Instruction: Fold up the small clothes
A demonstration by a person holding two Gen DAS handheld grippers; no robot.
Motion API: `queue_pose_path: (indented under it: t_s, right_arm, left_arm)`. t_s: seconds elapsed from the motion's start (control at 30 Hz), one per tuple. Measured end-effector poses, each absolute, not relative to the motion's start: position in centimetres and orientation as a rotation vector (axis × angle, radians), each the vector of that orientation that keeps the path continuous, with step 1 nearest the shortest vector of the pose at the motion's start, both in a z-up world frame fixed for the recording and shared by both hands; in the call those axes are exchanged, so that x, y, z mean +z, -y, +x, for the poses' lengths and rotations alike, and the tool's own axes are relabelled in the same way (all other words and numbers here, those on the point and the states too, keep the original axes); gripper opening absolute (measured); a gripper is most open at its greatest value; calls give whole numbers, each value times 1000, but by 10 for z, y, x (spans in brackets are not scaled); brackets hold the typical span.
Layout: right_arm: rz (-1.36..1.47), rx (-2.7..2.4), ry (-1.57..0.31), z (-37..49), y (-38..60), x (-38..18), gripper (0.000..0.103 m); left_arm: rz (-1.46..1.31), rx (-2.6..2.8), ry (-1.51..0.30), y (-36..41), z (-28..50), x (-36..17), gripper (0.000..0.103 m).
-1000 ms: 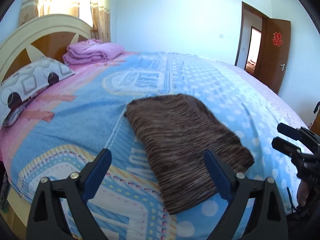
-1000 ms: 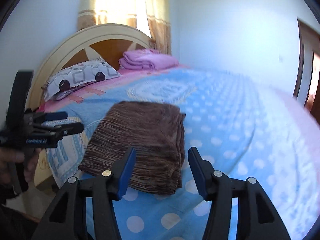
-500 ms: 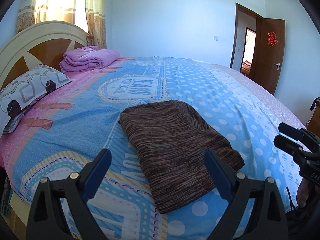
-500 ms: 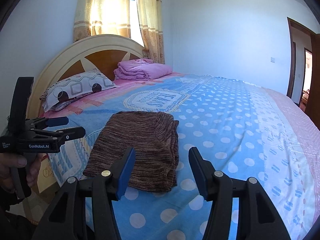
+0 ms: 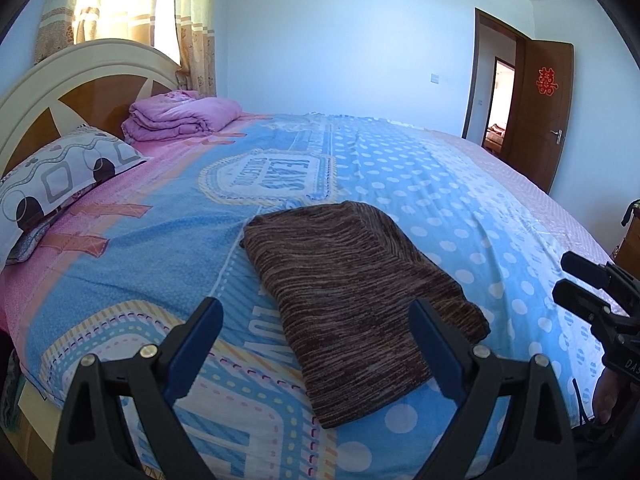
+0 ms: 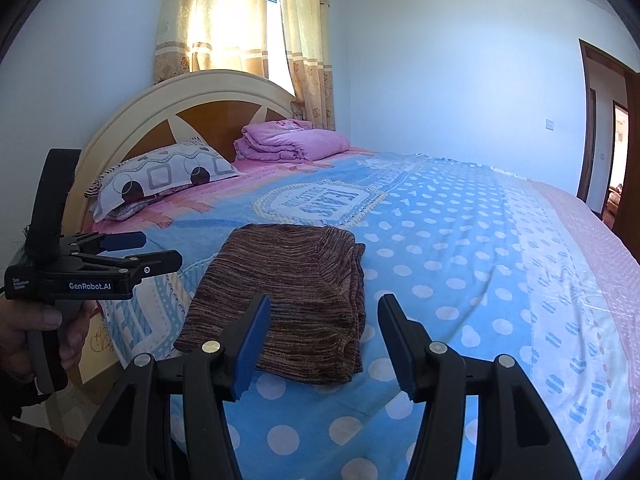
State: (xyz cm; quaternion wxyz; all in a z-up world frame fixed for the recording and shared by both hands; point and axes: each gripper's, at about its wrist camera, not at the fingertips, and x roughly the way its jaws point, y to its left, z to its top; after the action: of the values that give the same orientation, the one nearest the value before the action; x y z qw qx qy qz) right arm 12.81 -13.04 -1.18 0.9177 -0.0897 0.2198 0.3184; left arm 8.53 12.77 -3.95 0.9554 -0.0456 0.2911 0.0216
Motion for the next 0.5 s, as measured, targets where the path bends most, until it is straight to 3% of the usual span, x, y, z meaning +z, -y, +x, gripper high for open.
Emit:
queue_pose_path:
  t_s: [0.5]
  right_arm:
    - [-186,659,-440,125,131,-11,58]
  left_arm:
    - [-94,43,-591,-129,85,-39,96]
